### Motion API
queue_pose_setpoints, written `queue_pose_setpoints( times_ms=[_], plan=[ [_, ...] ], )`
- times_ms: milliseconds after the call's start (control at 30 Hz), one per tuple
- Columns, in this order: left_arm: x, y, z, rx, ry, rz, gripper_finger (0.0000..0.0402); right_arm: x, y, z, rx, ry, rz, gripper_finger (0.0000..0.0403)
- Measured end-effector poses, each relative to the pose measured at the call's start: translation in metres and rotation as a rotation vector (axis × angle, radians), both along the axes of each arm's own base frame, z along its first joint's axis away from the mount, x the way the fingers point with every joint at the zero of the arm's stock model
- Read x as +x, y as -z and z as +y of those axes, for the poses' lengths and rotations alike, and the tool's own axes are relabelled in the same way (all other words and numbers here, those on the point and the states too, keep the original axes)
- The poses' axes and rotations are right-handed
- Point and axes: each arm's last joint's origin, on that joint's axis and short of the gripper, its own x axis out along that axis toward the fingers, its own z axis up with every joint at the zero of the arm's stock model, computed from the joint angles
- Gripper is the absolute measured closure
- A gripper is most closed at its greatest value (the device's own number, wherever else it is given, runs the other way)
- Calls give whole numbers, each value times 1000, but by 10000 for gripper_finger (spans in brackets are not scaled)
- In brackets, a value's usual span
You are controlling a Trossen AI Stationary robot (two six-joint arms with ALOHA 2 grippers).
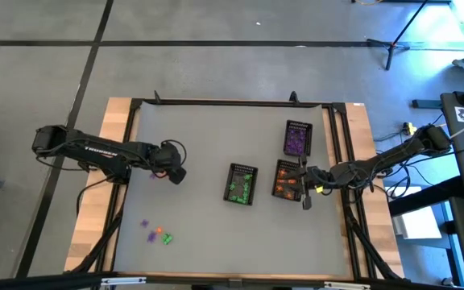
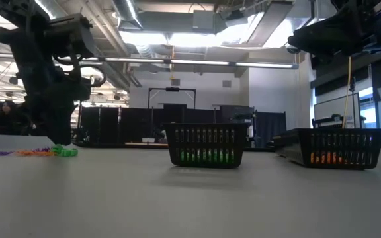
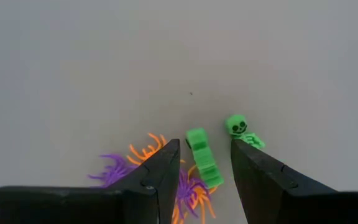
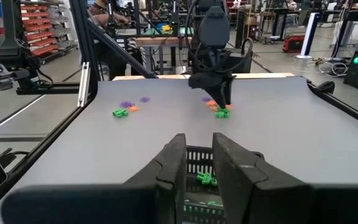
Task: Sort Halloween decoration
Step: Put the green skeleton toy into the bottom left bin
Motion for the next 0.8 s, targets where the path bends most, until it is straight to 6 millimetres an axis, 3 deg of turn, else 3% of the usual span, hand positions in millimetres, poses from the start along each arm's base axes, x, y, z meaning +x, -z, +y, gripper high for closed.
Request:
queue_pose_setpoints(
  times_ms=[500,800],
  plan=[
    [6,18,0,-6,-12,107,271,0,1,0,-4,0,10,327],
    [11,13,1,18,25,87,360,0,1,0,-4,0,10,327]
  ],
)
